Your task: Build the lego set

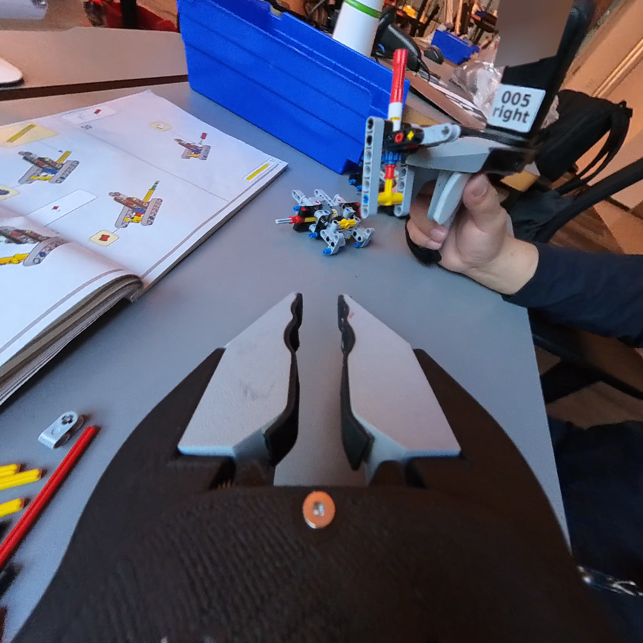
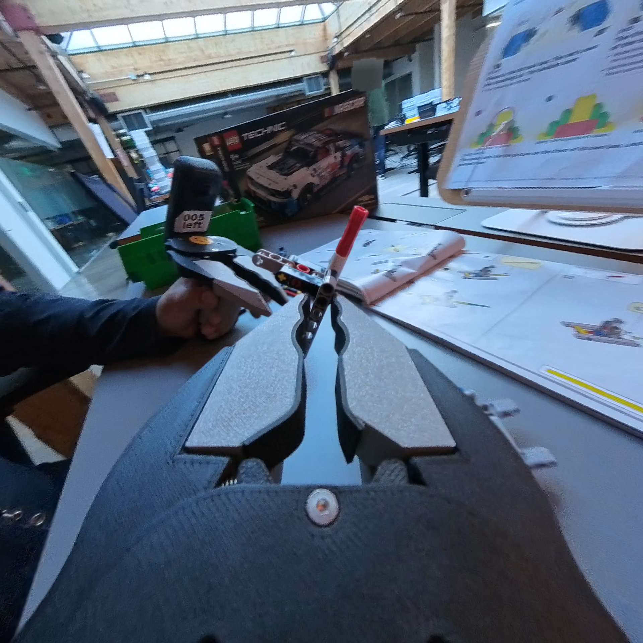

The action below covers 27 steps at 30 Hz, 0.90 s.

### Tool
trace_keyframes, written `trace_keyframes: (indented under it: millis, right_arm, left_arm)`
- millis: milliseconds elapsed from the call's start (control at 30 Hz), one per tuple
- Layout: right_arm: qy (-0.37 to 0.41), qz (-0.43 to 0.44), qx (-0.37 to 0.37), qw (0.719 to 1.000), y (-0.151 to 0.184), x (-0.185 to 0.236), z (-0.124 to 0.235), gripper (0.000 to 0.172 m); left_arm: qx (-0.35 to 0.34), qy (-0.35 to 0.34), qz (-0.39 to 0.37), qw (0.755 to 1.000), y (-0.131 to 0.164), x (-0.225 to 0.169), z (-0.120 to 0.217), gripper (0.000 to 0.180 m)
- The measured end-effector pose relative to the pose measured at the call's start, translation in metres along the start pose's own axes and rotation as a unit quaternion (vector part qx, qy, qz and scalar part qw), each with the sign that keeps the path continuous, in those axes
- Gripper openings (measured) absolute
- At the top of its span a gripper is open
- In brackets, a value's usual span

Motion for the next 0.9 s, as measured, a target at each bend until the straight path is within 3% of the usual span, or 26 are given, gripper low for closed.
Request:
trace_keyframes:
  millis: [200, 400, 500, 700, 900]
  right_arm:
    - [-0.092, -0.039, -0.035, 0.994, -0.002, 0.028, -0.032, 0.007]
    - [-0.152, -0.044, 0.019, 0.987, 0.007, 0.040, -0.051, 0.007]
    - [-0.164, -0.046, 0.030, 0.985, 0.010, 0.043, -0.056, 0.006]
    - [-0.146, -0.054, 0.086, 0.984, 0.021, 0.028, -0.059, 0.007]
    - [-0.147, -0.085, 0.067, 0.983, 0.018, 0.021, -0.056, 0.023]
  left_arm:
    - [-0.010, 0.085, 0.001, 0.996, 0.001, -0.016, 0.003, 0.029]
    - [-0.023, 0.157, 0.027, 0.987, -0.008, -0.022, 0.007, 0.038]
    - [-0.016, 0.192, 0.035, 0.981, -0.007, -0.023, 0.009, 0.015]
    - [0.023, 0.182, 0.073, 0.980, 0.000, -0.015, 0.004, 0.005]
    - [0.048, 0.143, 0.110, 0.982, 0.005, 0.001, 0.004, 0.005]
Point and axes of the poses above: each gripper's, where its closed fingertips meet, z back along the fingers, y out of its underside, x = y × z across the jaws, the point moved 8 cm from there along z, back along the fingers, and after that the axes turned 5 degrees about -y, right-handed, at the moved point
